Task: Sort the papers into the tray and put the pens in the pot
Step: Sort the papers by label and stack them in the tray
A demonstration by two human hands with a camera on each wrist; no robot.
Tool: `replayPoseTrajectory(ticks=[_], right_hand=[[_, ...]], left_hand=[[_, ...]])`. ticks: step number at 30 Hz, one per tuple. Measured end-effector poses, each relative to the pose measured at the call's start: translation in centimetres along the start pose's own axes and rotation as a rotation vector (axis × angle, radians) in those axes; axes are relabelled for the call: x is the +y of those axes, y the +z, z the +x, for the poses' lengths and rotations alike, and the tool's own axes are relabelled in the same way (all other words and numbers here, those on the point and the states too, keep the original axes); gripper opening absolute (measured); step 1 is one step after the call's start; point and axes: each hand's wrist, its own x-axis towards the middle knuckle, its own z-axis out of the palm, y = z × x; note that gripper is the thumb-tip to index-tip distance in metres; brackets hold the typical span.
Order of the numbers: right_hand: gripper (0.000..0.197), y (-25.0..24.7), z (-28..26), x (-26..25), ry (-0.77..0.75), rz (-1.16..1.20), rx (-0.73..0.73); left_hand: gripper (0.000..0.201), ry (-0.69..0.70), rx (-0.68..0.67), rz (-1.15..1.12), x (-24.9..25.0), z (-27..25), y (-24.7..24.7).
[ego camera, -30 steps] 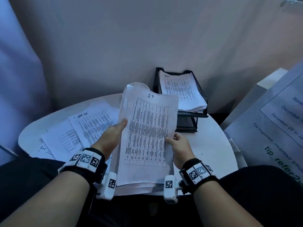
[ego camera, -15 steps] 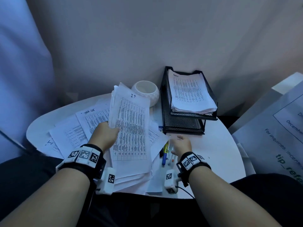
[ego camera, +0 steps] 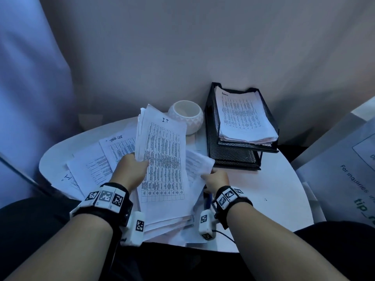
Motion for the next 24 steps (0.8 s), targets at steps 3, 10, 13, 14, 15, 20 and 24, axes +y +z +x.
replayPoseTrajectory(ticks=[3,10,13,14,15,20,24], right_hand=[[0.009,-2.4,-1.2,-1.7,-0.199,0.003,0.11],[0.025,-10.5,-2.1,-1.7,-0.317,0.309,0.429],[0.023,-12.7,-2.5,-1.1,-0.186,0.557,0.513],[0.018,-13.2,-2.6,-0.8,-0.13,0.629,0.517],[0.013,-13.5,-2.8,-0.6,-0.088,0.693,0.505],[0.01,-12.4,-4.1,0.1,-0.028,0.898,0.341],[0.02,-8.7,-6.5,-0.2,0.009,0.882,0.173]], left_hand=[[0.02,0.01,-0.007,0.0,0.2,0.1,0.3],[0.02,0.024,-0.022,0.017,0.3,0.1,1.5],[0.019,0.025,0.015,0.008,0.4,0.2,1.9],[0.019,0.023,0.036,0.011,0.5,0.1,2.0],[0.019,0.02,0.055,0.006,0.5,0.1,2.1],[0.033,-0.015,0.052,-0.157,0.6,-0.4,2.9],[0.041,-0.055,0.027,-0.4,1.0,-0.9,2.9]])
